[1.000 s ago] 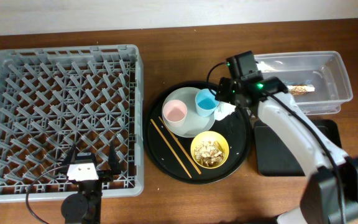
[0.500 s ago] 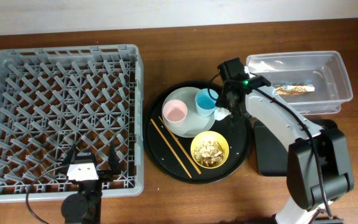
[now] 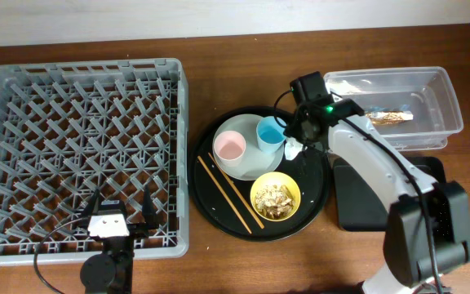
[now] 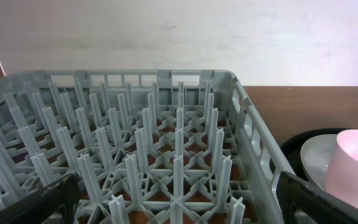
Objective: Sort waste into correct bins and load items into the dishwasher rack
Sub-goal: 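Carry the tissue and wrapper to the clear bin and release, then grasp the yellow bowl of food scraps with the right gripper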
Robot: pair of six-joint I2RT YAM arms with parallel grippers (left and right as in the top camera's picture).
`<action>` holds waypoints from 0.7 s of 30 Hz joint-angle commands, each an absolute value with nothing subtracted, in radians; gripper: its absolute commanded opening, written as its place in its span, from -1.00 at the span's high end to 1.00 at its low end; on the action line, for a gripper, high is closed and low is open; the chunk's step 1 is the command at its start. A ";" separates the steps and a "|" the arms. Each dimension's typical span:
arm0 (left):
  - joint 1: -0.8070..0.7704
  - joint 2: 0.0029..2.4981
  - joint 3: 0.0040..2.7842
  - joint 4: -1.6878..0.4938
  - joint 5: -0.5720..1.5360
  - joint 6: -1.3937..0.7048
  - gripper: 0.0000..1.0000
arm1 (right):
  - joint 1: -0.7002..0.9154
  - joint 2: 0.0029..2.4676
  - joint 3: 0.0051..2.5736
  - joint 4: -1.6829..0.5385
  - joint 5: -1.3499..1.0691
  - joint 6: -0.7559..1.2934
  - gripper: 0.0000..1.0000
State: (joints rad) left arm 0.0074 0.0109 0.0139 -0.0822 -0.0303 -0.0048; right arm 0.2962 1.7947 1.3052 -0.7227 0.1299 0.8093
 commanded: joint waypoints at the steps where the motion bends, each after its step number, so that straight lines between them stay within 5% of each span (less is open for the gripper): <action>1: 0.012 0.006 0.009 -0.083 -0.022 -0.015 -0.99 | 0.300 1.874 1.305 -0.690 0.132 0.829 -0.18; 6: 0.012 0.006 0.009 -0.084 -0.022 -0.015 -0.99 | 0.300 1.935 1.305 -0.654 0.168 0.828 -0.16; 9: 0.012 0.006 0.009 -0.084 -0.022 -0.015 -0.99 | 0.300 1.935 1.305 -0.659 0.166 0.816 0.78; 10: 0.012 0.006 0.009 -0.084 -0.022 -0.015 -0.99 | 0.299 1.924 1.306 -0.668 0.165 0.796 0.92; 16: 0.012 0.006 0.009 -0.083 -0.022 -0.015 -0.99 | 0.245 1.549 1.356 -0.688 0.107 0.707 0.93; 21: 0.012 0.006 0.009 -0.083 -0.022 -0.015 -0.99 | 0.007 1.413 1.348 -0.719 0.252 0.684 0.89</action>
